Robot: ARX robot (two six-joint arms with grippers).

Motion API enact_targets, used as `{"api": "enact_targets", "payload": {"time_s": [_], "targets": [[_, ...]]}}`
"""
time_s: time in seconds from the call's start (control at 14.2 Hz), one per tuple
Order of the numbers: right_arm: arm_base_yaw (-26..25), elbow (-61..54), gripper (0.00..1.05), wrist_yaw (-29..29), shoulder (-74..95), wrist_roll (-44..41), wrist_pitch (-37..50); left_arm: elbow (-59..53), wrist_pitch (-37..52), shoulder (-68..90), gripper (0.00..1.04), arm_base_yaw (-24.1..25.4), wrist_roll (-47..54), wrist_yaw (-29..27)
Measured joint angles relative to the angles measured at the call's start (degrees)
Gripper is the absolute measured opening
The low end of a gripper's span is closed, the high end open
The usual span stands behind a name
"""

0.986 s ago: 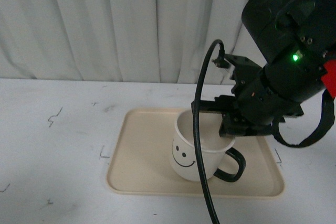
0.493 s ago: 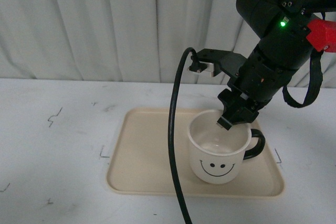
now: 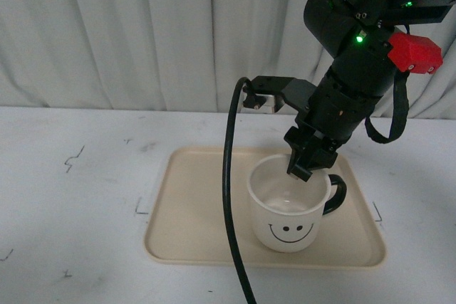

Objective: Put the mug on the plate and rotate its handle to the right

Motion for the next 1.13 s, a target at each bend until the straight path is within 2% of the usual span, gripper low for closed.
{"api": "enact_targets", "payload": {"time_s": [0.07, 0.14, 0.42, 0.56, 0.63, 0.7, 0.77, 0.85, 0.99, 1.06, 1.13], "targets": [[0.2, 0.0, 0.03, 0.1, 0.1, 0.0, 0.3, 0.0, 0.0, 0.0, 0.98, 0.0, 0.0, 0.0], [0.2, -0.1, 0.09, 0.7, 0.1, 0.0, 0.0, 0.0, 0.0, 0.0, 0.98, 0.0, 0.0, 0.0], [-1.2, -0.5, 0.62, -1.0, -0.5, 0.6, -0.2, 0.0, 0.0, 0.0, 0.98, 0.0, 0.0, 0.0], [-2.3, -3.0, 0.84, -6.1, -5.5, 2.9, 6.6, 0.0, 0.0, 0.0, 0.98, 0.0, 0.0, 0.0], [-2.4, -4.4, 0.99, -6.9, -11.1, 5.7, 10.8, 0.0, 0.0, 0.0, 0.98, 0.0, 0.0, 0.0], [-1.6, -14.5, 0.9, 5.3, -15.8, 12.2, 36.2, 0.0, 0.0, 0.0, 0.98, 0.0, 0.0, 0.0], [-1.5, -31.6, 0.73, 18.6, -21.8, 24.4, 62.6, 0.0, 0.0, 0.0, 0.98, 0.0, 0.0, -0.1], [-3.3, -43.6, 0.61, 23.3, -24.6, 31.6, 78.4, 0.0, 0.0, 0.0, 0.98, 0.1, 0.0, -0.2], [-7.2, -57.6, 0.39, 23.4, -30.2, 37.2, 96.7, 0.0, 0.0, 0.0, 0.98, 0.1, 0.0, 0.0], [-8.2, -63.6, 0.24, 22.2, -35.9, 38.9, 102.9, 0.0, 0.0, 0.0, 0.98, 0.1, 0.0, 0.0], [-8.3, -67.8, 0.12, 20.8, -40.0, 39.4, 104.5, 0.0, 0.0, 0.0, 0.98, 0.1, 0.0, 0.0]]}}
